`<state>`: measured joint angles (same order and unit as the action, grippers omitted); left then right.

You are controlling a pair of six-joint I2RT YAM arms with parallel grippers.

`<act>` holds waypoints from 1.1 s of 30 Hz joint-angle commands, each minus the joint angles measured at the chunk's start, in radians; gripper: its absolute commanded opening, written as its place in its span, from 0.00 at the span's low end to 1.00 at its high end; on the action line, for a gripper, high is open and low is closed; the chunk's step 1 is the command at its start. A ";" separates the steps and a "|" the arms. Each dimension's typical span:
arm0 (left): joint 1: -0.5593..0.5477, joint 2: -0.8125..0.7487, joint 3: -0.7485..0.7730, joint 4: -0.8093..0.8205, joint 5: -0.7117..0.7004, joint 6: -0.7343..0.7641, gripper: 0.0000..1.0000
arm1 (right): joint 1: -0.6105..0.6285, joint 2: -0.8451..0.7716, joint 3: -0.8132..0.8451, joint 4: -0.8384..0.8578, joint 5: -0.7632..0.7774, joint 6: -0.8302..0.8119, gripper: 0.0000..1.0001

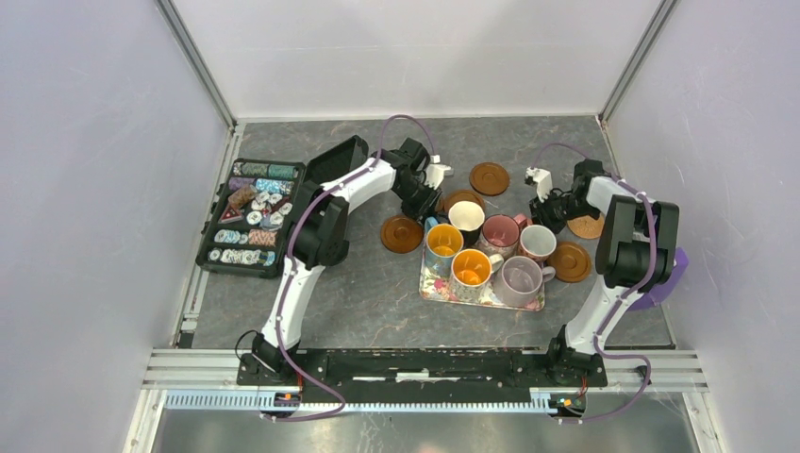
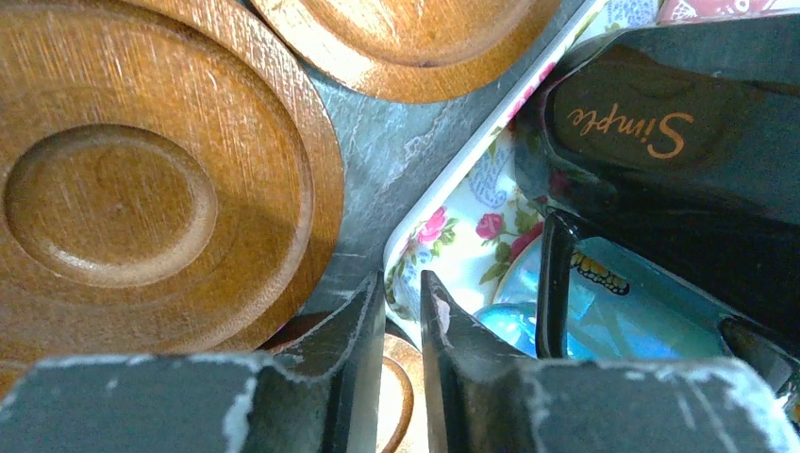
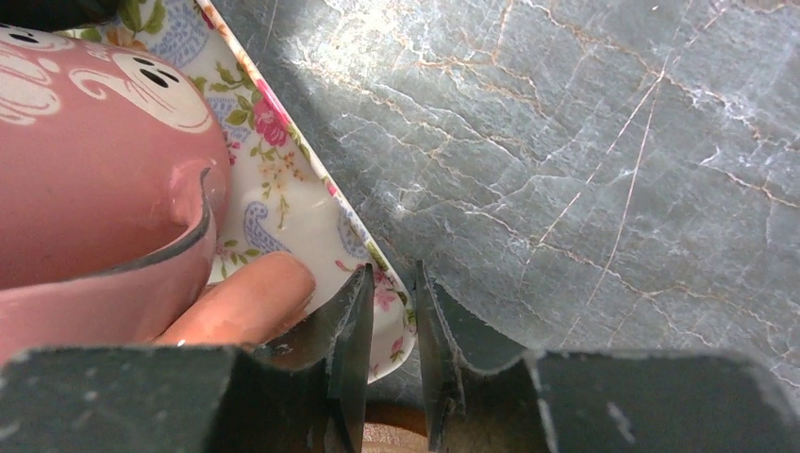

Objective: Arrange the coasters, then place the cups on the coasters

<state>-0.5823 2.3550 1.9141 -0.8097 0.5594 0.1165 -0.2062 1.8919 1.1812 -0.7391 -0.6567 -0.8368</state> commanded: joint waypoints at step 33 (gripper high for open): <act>-0.044 -0.265 -0.328 0.067 -0.051 0.077 0.13 | 0.042 -0.109 -0.289 -0.090 0.026 -0.045 0.27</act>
<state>-0.6018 2.1643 1.5986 -0.7261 0.5362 0.1257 -0.1864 1.7409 0.9550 -0.6643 -0.7177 -0.8795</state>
